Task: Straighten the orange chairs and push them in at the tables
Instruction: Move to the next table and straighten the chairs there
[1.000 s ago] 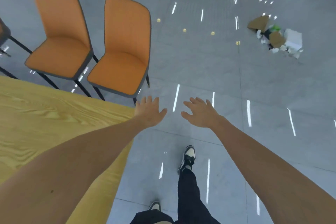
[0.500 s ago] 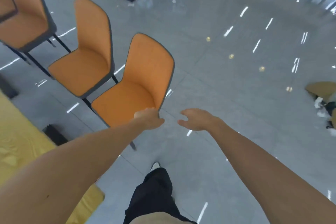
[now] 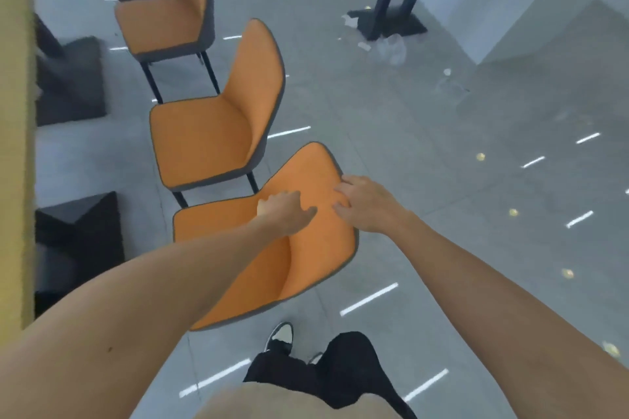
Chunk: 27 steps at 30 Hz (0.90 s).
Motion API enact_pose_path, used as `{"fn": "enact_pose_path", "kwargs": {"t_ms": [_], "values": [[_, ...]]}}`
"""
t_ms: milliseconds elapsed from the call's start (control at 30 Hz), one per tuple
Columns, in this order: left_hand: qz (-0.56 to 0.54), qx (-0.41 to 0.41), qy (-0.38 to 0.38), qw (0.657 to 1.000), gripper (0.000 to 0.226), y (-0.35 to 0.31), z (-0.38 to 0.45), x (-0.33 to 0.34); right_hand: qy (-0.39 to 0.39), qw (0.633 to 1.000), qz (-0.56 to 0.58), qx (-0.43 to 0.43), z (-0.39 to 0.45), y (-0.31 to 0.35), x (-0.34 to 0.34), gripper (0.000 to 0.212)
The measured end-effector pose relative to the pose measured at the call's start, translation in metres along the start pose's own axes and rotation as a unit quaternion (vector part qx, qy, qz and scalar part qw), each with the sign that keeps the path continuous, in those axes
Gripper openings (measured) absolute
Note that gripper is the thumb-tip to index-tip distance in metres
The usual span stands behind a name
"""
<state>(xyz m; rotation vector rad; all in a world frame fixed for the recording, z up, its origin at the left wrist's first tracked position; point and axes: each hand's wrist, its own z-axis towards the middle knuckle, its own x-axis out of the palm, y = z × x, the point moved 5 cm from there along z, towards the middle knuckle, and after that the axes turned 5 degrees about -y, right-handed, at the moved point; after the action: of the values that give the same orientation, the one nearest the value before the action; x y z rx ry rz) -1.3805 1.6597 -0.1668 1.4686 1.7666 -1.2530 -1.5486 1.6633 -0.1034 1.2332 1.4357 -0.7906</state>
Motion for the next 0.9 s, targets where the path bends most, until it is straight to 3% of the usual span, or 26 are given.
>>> {"fn": "enact_pose_path", "kwargs": {"t_ms": [333, 500, 733, 900], "values": [[-0.11, -0.217, -0.097, 0.965, 0.063, 0.001, 0.084, -0.035, -0.023, 0.972, -0.003, -0.235, 0.192, -0.022, -0.027, 0.053], [-0.21, -0.354, -0.174, 0.895, 0.065, -0.02, 0.077, -0.003, 0.027, 0.923, -0.035, -0.383, 0.213, -0.023, 0.009, 0.058], [-0.28, -0.503, -0.177, 0.799, 0.066, -0.09, 0.049, 0.081, 0.075, 0.836, -0.157, -0.52, 0.196, -0.055, 0.057, 0.059], [-0.369, -0.539, -0.189, 0.733, 0.061, -0.128, 0.04, 0.128, 0.002, 0.785, -0.174, -0.594, 0.195, -0.064, 0.07, 0.054]]}}
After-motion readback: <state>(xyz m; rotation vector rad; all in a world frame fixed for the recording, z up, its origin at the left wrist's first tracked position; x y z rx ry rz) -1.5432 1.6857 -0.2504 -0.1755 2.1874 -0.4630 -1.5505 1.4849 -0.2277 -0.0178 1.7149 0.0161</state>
